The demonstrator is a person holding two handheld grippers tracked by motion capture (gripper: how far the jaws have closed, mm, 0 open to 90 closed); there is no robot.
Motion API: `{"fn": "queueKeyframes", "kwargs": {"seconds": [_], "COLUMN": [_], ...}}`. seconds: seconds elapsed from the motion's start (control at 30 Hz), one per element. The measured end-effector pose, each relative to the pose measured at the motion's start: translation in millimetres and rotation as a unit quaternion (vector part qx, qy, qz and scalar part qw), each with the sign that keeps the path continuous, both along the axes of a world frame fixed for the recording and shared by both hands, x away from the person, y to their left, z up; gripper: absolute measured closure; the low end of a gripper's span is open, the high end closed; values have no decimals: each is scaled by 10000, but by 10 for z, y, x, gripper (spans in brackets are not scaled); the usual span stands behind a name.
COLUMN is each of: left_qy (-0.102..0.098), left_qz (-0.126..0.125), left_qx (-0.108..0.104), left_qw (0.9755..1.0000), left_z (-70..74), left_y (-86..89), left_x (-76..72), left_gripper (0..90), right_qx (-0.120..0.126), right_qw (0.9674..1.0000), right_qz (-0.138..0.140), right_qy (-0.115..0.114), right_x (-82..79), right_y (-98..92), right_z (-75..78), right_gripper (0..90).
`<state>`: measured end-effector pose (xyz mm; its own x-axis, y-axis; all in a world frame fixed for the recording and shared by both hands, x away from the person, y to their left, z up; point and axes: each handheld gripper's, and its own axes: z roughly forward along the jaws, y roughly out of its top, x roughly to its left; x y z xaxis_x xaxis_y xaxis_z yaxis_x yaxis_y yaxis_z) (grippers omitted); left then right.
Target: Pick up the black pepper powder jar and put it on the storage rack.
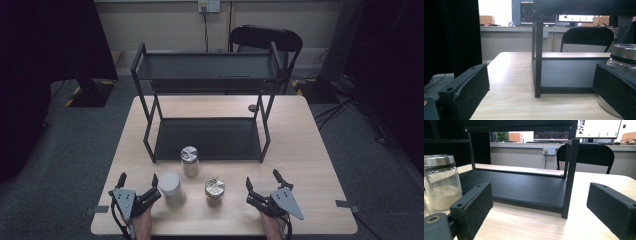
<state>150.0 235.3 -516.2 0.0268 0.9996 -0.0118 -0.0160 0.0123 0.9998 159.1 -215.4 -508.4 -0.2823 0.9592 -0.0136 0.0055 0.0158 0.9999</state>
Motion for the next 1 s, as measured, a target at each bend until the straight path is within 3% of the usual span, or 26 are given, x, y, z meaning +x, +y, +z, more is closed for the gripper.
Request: {"fn": "queueKeyframes", "kwargs": {"seconds": [0.23,1.0], "left_qy": [5,124], "left_qz": [36,101], "left_qx": [-17,-40], "left_qw": [10000,9999], "left_z": [2,44], "left_y": [-10,-23], "left_x": [1,15], "left_gripper": [2,1], "right_qx": [9,161], "right_qw": [9999,9998], "right_qz": [48,-15], "right_qy": [-129,-120], "right_x": [-32,-38], "right_y": [-7,-13], "right_z": [-45,-56], "right_gripper": [47,32]}}
